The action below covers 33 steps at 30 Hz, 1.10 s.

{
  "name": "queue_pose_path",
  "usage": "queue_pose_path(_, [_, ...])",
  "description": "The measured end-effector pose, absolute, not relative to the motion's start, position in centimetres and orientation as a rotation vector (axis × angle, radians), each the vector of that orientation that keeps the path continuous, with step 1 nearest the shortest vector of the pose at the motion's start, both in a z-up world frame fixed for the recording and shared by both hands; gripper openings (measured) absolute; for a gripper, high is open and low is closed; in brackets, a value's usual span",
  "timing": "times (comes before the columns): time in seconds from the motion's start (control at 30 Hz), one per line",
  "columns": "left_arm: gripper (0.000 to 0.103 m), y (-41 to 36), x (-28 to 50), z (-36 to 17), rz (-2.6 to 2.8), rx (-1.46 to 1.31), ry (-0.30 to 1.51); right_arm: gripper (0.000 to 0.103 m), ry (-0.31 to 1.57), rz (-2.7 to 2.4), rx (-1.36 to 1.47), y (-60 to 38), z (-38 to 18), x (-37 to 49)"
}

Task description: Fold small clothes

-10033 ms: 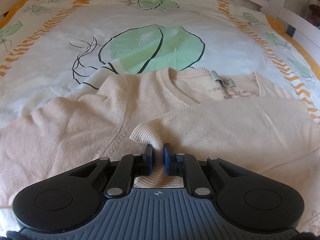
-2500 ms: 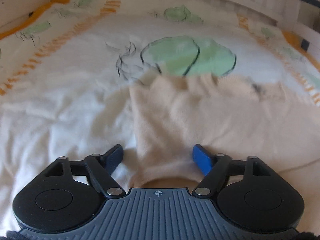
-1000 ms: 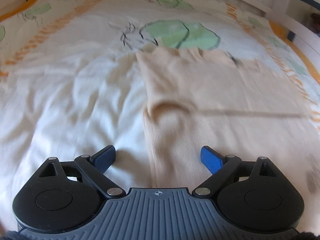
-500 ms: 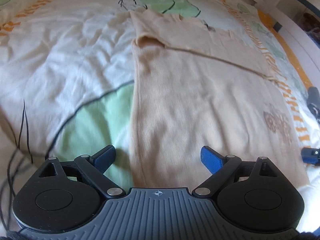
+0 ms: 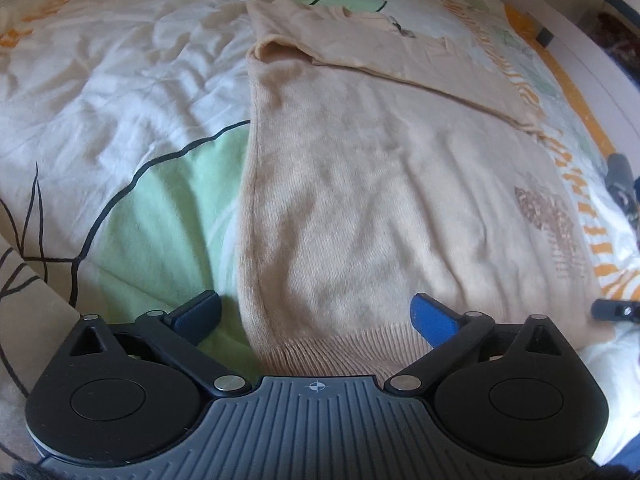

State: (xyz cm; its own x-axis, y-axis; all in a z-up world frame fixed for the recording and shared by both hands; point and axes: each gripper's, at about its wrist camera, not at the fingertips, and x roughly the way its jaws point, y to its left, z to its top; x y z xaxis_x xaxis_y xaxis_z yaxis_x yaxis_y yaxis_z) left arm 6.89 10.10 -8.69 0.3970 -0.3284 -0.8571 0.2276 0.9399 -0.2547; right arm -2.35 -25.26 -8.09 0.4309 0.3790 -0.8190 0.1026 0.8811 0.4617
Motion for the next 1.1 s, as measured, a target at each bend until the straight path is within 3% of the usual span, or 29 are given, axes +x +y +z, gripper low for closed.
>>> queue_pose_path(0.5, [0.099,10.6,5.5,-8.3,-0.392,-0.144,1.114,0.103,1.059,0.239,0.573,-26.7,-8.2,-3.2])
queue_pose_path(0.6, [0.088,10.7,5.5,-8.3,-0.373,-0.148,1.110,0.101,1.058,0.241,0.570,-26.6,-8.2,-3.2])
queue_pose_path(0.67, [0.073,11.0,5.3,-8.1,-0.347,-0.157,1.101,0.087,1.053,0.237,0.580,-26.6,-8.2,-3.4])
queue_pose_path(0.73, [0.057,11.4,5.2,-8.0,-0.318,-0.176,1.092,0.064,1.054,0.221,0.605,-26.9,-8.3,-3.5])
queue_pose_path(0.8, [0.044,12.0,5.0,-7.9,-0.292,-0.209,1.086,0.049,1.052,0.206,0.633,-27.1,-8.4,-3.6])
queue_pose_path(0.87, [0.016,12.7,4.9,-7.8,-0.307,-0.268,1.082,0.036,1.047,0.200,0.659,-27.4,-8.5,-3.7])
queue_pose_path(0.93, [0.014,12.8,4.7,-7.7,-0.339,-0.327,1.081,0.022,1.030,0.199,0.670,-27.4,-8.4,-3.8])
queue_pose_path(1.1, [0.007,12.4,4.2,-6.9,-0.349,-0.329,1.013,0.020,0.978,0.214,0.714,-27.7,-7.9,-3.9])
